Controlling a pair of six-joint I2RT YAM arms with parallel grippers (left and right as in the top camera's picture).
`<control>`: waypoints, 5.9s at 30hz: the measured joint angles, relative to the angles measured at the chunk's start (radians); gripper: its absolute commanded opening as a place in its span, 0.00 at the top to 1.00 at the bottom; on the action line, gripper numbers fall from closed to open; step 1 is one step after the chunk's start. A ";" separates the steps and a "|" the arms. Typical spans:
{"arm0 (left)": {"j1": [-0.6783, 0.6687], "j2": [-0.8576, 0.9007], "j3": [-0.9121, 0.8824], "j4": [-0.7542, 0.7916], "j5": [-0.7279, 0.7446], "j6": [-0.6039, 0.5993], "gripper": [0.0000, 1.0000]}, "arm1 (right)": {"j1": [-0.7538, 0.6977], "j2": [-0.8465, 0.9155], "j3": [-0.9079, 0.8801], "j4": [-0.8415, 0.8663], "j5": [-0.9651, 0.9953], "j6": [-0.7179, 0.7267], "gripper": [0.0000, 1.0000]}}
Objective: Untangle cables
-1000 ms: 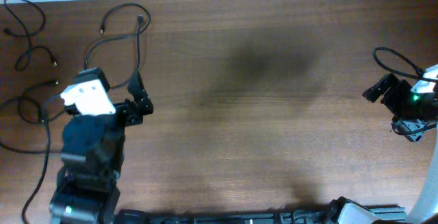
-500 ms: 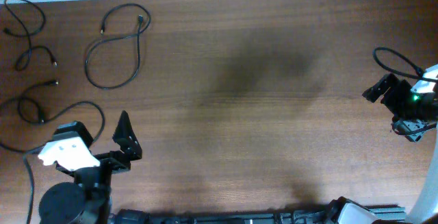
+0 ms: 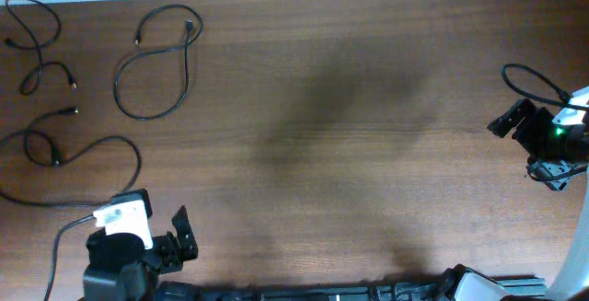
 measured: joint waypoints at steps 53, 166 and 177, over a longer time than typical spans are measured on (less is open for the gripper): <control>0.130 -0.405 0.001 -0.003 0.000 -0.003 0.01 | 0.000 0.000 0.000 0.000 0.000 0.000 0.01; 0.130 -0.406 -0.919 1.162 0.202 0.261 0.01 | 0.000 0.000 0.000 0.000 0.000 0.000 0.01; 0.187 -0.406 -0.919 1.162 0.202 0.261 0.01 | 0.000 0.000 0.000 0.000 0.000 0.000 0.01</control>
